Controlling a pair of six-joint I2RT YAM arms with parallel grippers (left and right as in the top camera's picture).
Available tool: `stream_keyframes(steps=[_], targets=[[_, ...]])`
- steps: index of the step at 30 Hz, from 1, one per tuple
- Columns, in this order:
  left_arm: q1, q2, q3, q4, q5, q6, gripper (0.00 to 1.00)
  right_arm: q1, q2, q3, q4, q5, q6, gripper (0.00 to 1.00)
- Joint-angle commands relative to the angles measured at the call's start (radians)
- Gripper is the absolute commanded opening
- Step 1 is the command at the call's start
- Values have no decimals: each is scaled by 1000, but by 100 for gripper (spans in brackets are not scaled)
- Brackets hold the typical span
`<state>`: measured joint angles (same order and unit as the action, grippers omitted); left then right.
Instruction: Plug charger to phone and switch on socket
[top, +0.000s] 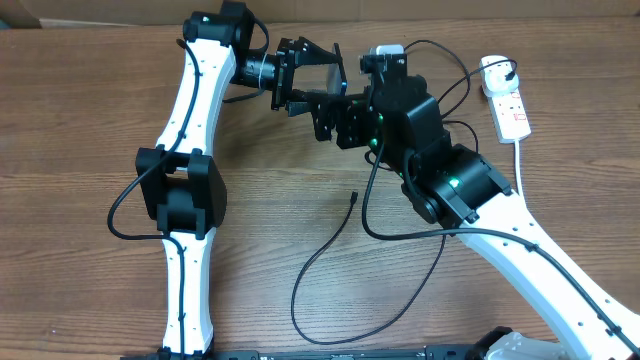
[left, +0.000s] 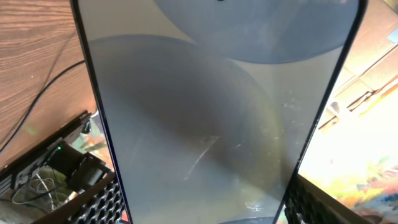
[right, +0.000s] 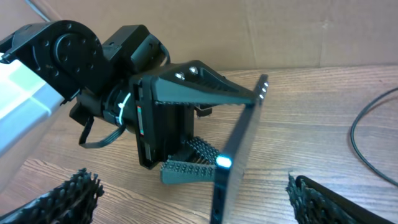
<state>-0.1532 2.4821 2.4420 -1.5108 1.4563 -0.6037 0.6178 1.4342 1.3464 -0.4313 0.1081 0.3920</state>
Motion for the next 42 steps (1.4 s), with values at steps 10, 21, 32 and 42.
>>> stream_keyframes(steps=[10,21,32,42], targets=[[-27,-6,31,68,-20,-11,70,6,82,28,-24,77,42,86],[-51,-6,31,137,-24,-120,71,6,90,28,-43,123,55,69],[-52,-6,31,139,-23,-164,71,6,101,28,-35,161,58,60],[-61,-6,31,140,-45,-163,71,6,132,28,-27,161,57,59]])
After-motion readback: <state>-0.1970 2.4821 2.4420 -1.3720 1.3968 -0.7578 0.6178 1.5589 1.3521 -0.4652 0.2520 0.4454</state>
